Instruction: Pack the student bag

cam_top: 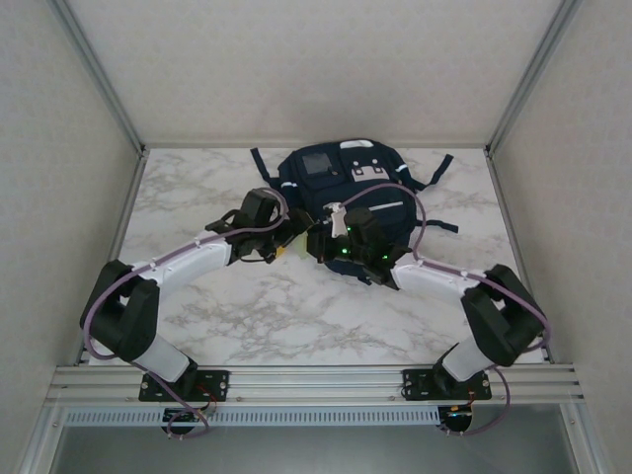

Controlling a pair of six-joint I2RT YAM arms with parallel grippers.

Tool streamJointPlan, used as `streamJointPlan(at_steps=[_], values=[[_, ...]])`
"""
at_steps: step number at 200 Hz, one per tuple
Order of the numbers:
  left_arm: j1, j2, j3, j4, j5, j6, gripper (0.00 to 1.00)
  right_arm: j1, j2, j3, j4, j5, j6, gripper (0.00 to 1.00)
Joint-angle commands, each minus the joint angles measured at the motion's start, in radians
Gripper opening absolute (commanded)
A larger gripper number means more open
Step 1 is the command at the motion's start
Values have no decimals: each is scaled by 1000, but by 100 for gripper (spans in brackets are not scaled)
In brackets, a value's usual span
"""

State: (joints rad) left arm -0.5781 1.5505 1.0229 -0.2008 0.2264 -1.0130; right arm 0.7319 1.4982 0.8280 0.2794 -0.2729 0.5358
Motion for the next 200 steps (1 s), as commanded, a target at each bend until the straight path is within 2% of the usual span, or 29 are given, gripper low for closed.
streamJointPlan(at_steps=[1,29,58,92,122,145,200], values=[[-2,-47,66,-49,-106,159,100,-32,-124,-7,-161,136,-44,0],[-60,-7,145,-95,-170,350,100,-109,-256,5,-400,329,-51,0],[-157,65,272,-158,-269,585,100,-226,-401,22,-595,437,-51,0],[-206,197,416,-218,-246,772,99,-342,-528,48,-744,521,-54,0],[-239,339,584,-324,-210,919,93,-427,-616,40,-798,522,-40,0],[-268,434,681,-382,-206,1013,84,-464,-671,18,-809,503,-25,0],[-301,589,822,-450,-264,1094,80,-505,-696,-41,-787,429,18,0]])
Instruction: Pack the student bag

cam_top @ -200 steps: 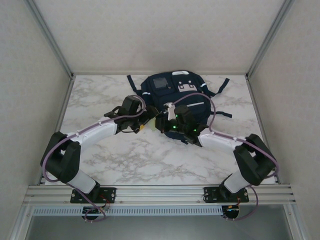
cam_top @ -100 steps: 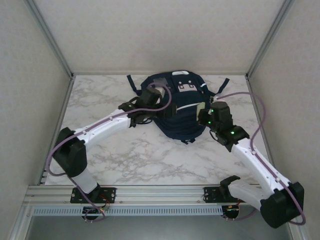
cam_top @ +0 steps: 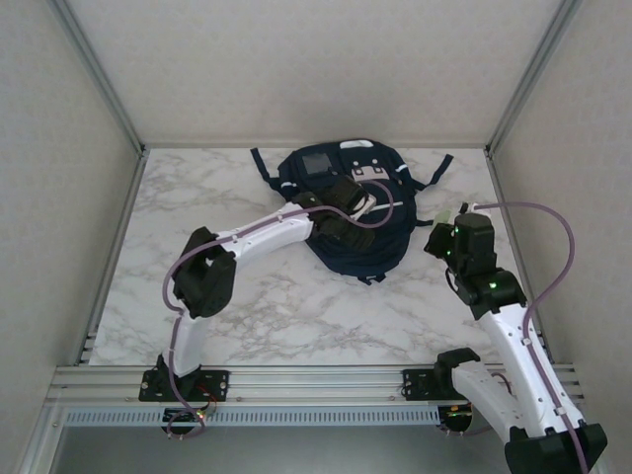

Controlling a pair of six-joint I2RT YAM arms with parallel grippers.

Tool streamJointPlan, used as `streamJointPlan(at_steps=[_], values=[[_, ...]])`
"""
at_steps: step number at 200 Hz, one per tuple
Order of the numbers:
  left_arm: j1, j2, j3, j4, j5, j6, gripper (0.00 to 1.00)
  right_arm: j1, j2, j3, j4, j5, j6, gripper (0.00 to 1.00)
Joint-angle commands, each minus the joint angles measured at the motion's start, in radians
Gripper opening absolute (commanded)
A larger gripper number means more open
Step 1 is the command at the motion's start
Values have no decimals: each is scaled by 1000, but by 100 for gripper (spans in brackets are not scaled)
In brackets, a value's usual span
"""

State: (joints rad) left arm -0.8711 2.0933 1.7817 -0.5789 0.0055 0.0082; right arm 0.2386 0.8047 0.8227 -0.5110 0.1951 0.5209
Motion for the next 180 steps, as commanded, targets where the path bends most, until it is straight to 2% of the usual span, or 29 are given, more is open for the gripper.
streamJointPlan(at_steps=[1,15,30,53,68,94,140,161,180], values=[[-9,48,63,-73,-44,74,80,-12,-4,-36,4,-41,35,0],[-12,70,73,-65,-88,76,76,-14,-5,-50,20,-60,42,0],[-12,83,80,-46,-164,73,62,-16,-6,-61,36,-78,48,0],[-12,86,103,-16,-244,46,29,-17,-2,-78,66,-109,63,0],[-12,80,112,4,-268,28,0,-17,7,-101,110,-156,85,0],[-9,66,140,0,-261,4,0,-18,38,-159,213,-247,156,0],[30,12,221,-90,-78,-113,0,-17,143,-279,586,-440,351,0],[44,2,244,-88,-34,-139,0,-14,231,-290,746,-481,448,0],[52,-1,260,-72,-8,-165,0,-10,302,-265,821,-485,506,0]])
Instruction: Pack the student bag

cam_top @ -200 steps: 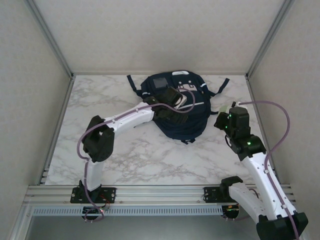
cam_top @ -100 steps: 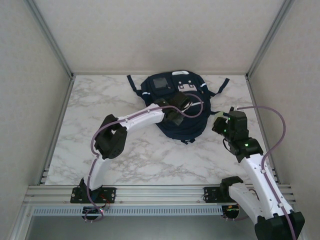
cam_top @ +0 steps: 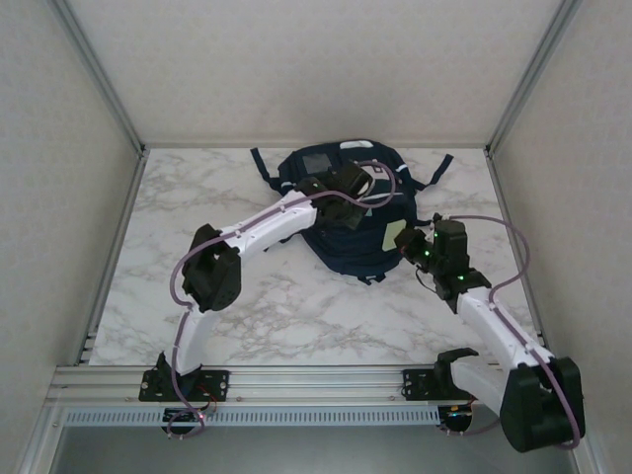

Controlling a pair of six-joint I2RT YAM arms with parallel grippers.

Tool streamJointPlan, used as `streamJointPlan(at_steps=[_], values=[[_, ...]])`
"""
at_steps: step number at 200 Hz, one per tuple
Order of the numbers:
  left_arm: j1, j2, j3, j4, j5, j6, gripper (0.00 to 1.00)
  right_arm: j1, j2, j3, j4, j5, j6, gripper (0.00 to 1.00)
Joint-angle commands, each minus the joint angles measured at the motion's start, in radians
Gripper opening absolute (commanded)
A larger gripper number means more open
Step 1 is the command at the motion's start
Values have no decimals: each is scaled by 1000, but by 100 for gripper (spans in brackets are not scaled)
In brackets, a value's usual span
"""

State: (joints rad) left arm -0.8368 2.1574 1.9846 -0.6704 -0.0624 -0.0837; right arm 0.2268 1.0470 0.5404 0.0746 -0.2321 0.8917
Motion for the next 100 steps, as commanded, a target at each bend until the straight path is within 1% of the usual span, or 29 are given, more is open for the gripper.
streamJointPlan(at_steps=[1,61,100], values=[[18,-65,58,20,60,-74,0,2,64,18,240,-58,137,0],[27,-67,68,78,71,-126,0,13,262,71,418,-8,269,0],[27,-91,50,100,92,-146,0,44,418,131,537,2,335,0]])
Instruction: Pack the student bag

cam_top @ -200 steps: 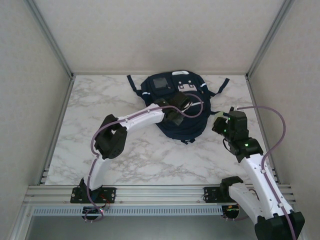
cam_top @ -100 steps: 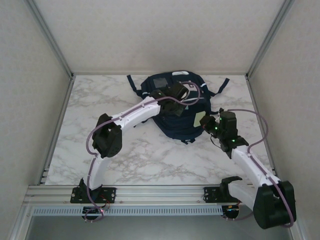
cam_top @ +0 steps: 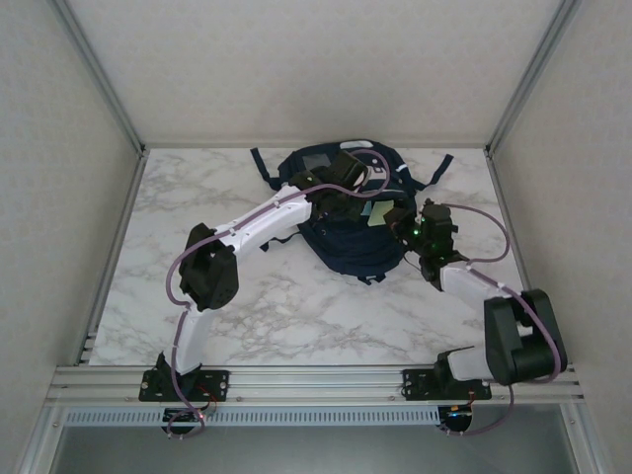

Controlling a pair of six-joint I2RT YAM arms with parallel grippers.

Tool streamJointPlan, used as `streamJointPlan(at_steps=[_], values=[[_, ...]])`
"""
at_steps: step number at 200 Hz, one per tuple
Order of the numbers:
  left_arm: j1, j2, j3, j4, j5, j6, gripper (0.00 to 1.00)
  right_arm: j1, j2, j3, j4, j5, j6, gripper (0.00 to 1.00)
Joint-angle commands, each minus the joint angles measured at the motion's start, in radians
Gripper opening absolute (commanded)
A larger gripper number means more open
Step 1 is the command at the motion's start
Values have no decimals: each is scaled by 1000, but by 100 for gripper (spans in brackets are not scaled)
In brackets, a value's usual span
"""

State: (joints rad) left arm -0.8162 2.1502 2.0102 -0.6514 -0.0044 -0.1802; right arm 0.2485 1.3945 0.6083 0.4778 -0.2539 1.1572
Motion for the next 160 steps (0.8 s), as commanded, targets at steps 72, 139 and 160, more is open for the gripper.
streamJointPlan(at_steps=[72,139,160], values=[[4,-171,-55,161,137,-152,0,82,311,160,293,98,199,0],[7,-152,-56,169,120,-162,0,98,264,174,49,199,192,38],[12,-141,-54,170,118,-170,0,98,128,180,-190,273,102,60]])
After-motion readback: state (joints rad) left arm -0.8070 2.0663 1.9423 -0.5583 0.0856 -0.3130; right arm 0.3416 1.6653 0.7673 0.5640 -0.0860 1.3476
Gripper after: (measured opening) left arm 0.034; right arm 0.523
